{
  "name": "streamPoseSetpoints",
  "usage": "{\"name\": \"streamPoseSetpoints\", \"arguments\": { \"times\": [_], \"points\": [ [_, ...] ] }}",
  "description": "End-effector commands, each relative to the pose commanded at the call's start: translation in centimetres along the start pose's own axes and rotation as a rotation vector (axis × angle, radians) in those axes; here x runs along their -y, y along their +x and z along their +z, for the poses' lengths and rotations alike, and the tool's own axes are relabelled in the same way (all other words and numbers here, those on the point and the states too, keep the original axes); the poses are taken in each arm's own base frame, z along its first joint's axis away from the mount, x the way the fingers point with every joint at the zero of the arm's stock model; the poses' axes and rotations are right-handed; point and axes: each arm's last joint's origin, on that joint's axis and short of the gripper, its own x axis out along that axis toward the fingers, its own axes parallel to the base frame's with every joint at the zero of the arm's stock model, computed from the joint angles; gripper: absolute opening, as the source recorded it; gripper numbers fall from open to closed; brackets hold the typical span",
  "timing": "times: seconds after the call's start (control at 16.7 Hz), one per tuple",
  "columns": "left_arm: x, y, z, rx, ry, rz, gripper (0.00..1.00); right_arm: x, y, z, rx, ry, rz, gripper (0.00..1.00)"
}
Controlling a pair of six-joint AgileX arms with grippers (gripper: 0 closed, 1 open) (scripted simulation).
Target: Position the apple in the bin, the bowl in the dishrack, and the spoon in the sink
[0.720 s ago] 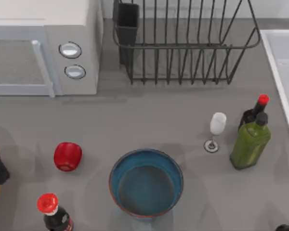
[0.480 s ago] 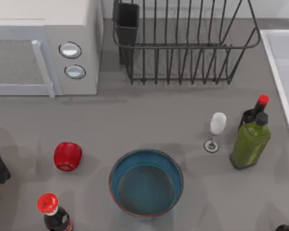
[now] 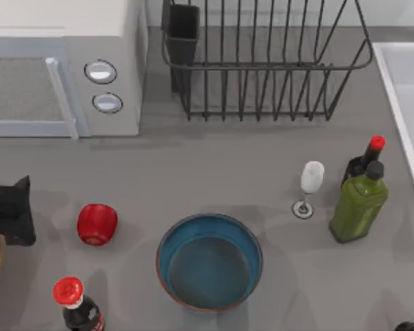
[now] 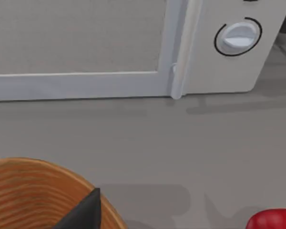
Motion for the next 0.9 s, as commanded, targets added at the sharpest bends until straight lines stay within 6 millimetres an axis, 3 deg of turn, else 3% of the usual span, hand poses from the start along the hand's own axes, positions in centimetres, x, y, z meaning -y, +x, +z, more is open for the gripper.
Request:
{"name": "streamPoseSetpoints", "arguments": {
  "times": [0.42,0.72,0.9],
  "points": [
    [1.6,7.1,4.8,-0.548,-0.051,-0.092,1.00,0.0,0.0,0.0,0.000,0.000,0.000,1.00],
    [3.0,13.2,5.3,-0.864,-0.081,-0.116,1.00,0.0,0.0,0.0,0.000,0.000,0.000,1.00],
    [3.7,15.7,4.9,-0.986,-0.092,-0.119,1.00,0.0,0.0,0.0,0.000,0.000,0.000,1.00]
  ]
}}
